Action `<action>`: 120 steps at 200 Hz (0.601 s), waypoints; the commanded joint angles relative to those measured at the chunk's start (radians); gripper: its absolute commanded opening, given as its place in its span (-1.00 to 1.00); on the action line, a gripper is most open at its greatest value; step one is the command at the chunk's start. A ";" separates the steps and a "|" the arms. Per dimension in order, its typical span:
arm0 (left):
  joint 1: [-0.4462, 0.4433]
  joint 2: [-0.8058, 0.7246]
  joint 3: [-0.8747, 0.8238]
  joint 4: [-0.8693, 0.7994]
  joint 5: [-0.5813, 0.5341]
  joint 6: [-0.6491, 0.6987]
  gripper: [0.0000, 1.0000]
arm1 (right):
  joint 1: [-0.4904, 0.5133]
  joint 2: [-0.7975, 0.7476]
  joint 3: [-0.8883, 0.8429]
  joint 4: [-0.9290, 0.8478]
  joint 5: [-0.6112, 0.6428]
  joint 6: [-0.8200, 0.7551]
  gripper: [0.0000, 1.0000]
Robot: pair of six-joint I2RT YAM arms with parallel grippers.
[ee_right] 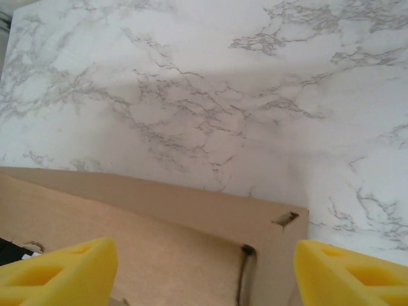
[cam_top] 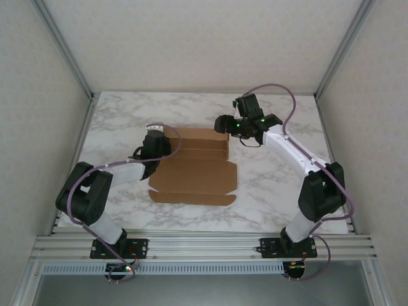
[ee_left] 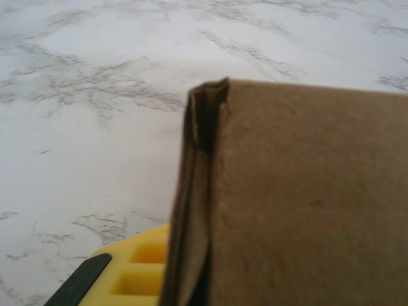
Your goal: Fold the paper box
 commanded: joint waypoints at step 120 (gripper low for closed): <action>-0.079 0.069 0.029 0.063 0.049 0.079 -1.00 | 0.102 0.216 0.175 0.025 -0.390 -0.021 -0.53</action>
